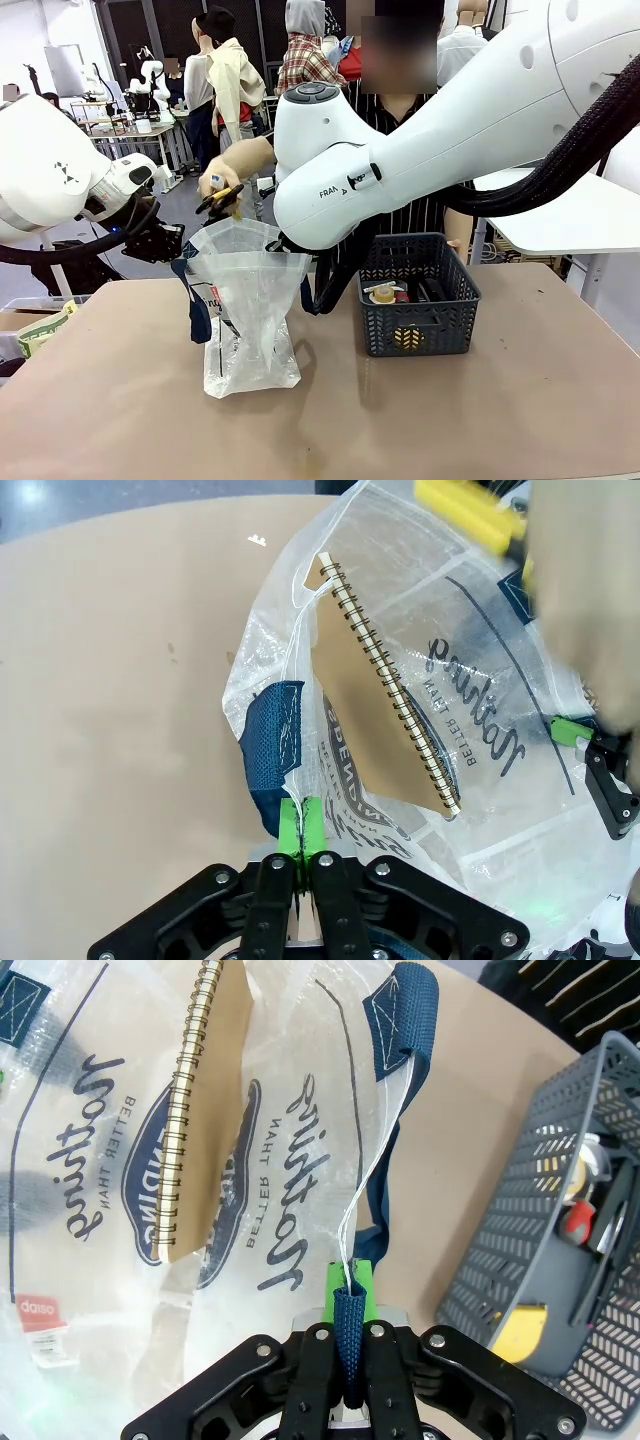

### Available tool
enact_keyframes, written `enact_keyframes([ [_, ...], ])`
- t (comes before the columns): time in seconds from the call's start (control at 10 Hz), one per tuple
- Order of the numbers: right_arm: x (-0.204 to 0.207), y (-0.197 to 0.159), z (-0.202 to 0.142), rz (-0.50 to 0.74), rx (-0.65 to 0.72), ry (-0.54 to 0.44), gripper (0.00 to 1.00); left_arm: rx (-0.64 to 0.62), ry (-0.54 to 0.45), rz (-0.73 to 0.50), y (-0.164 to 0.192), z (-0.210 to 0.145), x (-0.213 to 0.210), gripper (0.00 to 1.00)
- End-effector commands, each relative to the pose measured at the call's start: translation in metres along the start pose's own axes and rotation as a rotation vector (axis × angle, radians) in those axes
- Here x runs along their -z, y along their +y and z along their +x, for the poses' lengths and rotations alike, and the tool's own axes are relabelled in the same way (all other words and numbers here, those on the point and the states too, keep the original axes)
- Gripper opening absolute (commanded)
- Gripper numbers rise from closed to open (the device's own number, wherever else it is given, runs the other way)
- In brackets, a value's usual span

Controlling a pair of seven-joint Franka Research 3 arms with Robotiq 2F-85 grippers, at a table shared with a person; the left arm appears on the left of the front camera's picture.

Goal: Transfer purchased items from the store into the shopping bag.
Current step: Move the Reusable shopping bag to the right side of the table.

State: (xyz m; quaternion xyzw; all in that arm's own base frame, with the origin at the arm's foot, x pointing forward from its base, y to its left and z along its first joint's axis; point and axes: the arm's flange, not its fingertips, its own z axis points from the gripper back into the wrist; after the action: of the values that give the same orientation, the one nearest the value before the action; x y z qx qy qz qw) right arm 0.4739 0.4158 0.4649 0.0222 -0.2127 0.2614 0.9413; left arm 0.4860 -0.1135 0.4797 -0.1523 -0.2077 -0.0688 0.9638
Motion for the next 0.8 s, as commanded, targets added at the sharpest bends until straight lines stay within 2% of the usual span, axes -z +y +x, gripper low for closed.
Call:
enact_keyframes([
  [0.0,0.0013,-0.0007,-0.0011,-0.001,0.006,0.004,0.0,-0.001,-0.006,0.001,0.0004,0.0001,-0.0019,0.0],
  [0.7,0.0013,-0.0007,-0.0011,-0.001,0.006,0.004,0.0,-0.001,-0.006,0.001,0.0004,0.0001,-0.0019,0.0],
])
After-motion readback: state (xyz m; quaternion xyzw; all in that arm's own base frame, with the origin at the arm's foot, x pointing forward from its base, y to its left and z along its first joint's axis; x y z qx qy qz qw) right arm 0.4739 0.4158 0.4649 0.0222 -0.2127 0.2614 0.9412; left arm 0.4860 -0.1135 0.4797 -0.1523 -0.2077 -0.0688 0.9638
